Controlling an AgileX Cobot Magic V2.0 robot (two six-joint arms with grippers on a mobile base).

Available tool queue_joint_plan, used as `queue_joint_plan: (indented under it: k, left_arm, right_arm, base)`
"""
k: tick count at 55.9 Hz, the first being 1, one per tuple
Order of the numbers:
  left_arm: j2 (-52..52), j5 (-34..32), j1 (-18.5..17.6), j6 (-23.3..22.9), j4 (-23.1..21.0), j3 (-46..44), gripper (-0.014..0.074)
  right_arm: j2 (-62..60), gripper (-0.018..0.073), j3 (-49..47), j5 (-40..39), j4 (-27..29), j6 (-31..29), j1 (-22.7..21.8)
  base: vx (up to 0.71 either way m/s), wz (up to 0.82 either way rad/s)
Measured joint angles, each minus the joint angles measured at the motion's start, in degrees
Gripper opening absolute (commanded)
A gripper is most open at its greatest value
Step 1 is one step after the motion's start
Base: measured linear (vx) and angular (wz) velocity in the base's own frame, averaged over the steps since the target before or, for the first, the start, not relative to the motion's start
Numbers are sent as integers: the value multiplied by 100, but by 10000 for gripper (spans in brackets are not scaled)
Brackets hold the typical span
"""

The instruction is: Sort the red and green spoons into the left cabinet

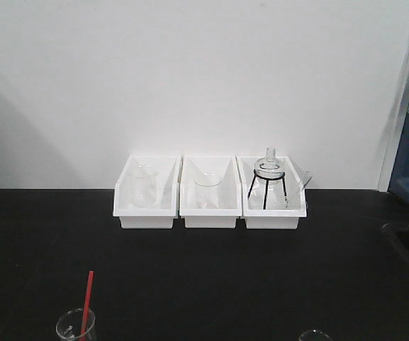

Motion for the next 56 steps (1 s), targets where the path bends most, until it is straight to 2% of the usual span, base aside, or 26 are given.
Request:
queue_joint_plan:
  k: [56]
  left_arm:
    - [0, 0, 0, 0, 0, 0, -6]
  right_arm:
    - [0, -4, 0, 0, 0, 0, 0]
  base:
    - [0, 0]
